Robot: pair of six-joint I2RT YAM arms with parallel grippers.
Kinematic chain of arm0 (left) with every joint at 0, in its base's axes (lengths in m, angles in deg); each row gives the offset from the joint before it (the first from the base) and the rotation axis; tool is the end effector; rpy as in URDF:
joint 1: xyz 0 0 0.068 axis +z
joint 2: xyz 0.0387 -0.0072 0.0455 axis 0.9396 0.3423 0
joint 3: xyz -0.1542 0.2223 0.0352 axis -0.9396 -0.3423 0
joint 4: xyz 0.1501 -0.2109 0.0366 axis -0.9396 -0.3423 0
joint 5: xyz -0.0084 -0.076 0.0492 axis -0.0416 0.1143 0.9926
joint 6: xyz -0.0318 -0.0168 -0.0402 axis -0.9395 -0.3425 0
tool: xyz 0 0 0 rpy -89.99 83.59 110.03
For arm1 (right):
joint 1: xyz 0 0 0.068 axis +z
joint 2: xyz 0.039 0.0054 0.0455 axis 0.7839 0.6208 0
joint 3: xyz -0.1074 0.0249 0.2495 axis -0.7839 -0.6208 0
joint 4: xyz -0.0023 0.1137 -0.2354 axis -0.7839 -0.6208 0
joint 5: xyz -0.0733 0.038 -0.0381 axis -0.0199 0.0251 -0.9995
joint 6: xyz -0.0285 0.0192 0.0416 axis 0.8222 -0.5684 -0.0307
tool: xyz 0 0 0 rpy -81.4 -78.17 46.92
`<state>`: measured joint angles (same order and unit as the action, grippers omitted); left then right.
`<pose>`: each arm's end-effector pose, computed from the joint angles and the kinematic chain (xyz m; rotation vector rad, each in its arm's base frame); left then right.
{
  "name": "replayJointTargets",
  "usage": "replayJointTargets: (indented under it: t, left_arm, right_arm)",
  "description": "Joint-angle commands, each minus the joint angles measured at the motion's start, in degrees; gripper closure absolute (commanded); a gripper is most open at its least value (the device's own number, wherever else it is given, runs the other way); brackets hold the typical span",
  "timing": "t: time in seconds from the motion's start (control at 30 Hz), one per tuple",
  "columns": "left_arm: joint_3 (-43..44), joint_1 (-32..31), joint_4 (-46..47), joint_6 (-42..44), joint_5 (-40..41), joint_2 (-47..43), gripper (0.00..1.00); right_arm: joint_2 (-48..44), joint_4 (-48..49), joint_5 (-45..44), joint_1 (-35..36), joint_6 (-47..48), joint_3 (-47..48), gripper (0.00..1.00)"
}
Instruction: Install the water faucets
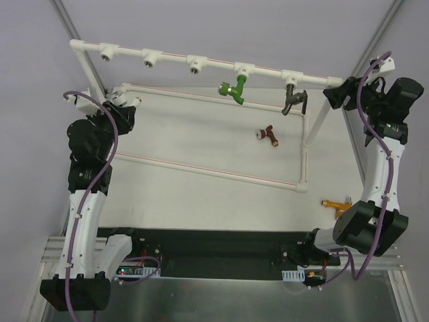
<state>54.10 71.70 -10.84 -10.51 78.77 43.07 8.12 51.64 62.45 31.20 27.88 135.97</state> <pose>0.1990 -0.0010 0.4152 -0.1646 1.4549 -0.4579 0.2997 -0.0844 0.4415 -0.5355 1.5094 0.1509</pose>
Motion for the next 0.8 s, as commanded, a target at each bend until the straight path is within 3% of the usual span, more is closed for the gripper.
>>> replayJointTargets:
  t: [0.0,0.53,0.63,0.77]
  left_arm:
    - [0.07,0.57,5.12,-0.97,3.22,-4.33,1.00]
    - [1.74,0.66,5.56,0.26,6.92,-7.59,1.00]
    - [1.65,0.66,6.61,0.43,8.05,-7.76,1.00]
    - [1.91,0.66,7.93,0.69,9.11,-7.41,1.00]
  right_arm:
    - [0.30,6.95,3.46,-0.23,0.00,-1.68,0.28]
    - [4.16,9.43,3.81,2.06,4.22,-2.48,0.29]
    - [3.64,9.26,3.37,2.06,4.57,-3.35,0.37]
    - [0.40,8.64,2.93,2.06,5.01,-5.54,0.62]
